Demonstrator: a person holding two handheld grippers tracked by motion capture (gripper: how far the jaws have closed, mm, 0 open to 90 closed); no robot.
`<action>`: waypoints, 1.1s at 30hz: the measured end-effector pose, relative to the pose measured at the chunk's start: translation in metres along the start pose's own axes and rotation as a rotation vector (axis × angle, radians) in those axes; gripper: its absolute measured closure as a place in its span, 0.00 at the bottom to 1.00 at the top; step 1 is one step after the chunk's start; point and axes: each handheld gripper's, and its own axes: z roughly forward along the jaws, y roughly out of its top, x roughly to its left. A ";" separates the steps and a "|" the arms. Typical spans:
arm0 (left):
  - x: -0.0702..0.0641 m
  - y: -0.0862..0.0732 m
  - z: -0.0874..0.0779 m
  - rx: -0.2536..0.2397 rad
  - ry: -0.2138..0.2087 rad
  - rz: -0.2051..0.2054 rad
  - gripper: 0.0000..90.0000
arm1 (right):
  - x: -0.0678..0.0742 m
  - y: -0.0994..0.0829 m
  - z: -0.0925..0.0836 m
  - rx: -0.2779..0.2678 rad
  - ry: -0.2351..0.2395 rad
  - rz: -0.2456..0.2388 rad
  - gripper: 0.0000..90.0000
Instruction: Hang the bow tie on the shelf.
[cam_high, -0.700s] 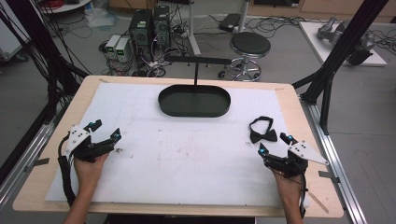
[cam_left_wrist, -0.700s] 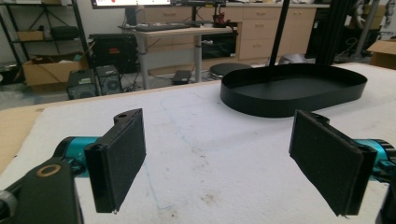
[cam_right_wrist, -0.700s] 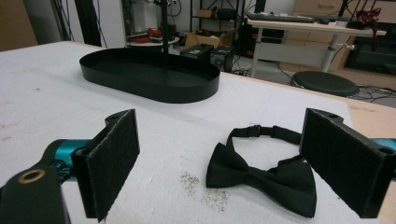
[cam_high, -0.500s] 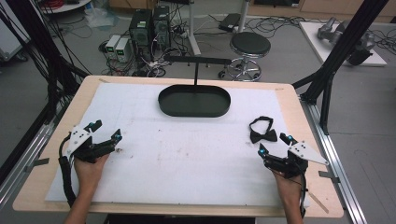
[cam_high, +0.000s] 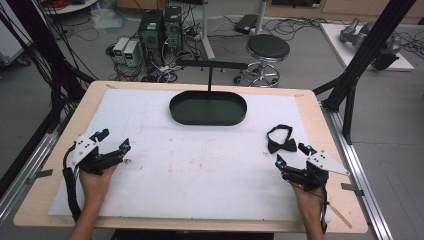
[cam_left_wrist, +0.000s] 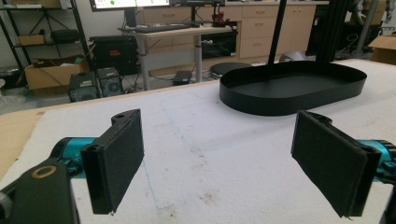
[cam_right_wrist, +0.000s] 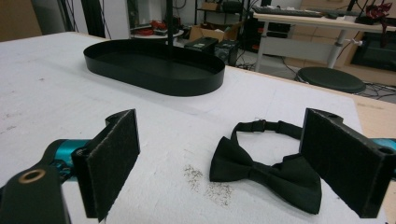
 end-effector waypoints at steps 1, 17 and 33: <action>0.000 0.000 0.000 0.001 0.001 0.003 0.19 | 0.000 0.000 0.000 0.000 0.001 -0.003 0.13; 0.001 0.000 0.000 0.004 0.003 -0.007 0.19 | -0.013 0.001 0.006 -0.027 0.032 -0.023 0.24; 0.000 -0.001 0.001 0.003 -0.004 -0.006 0.19 | -0.044 0.009 0.048 0.154 0.098 -0.089 0.40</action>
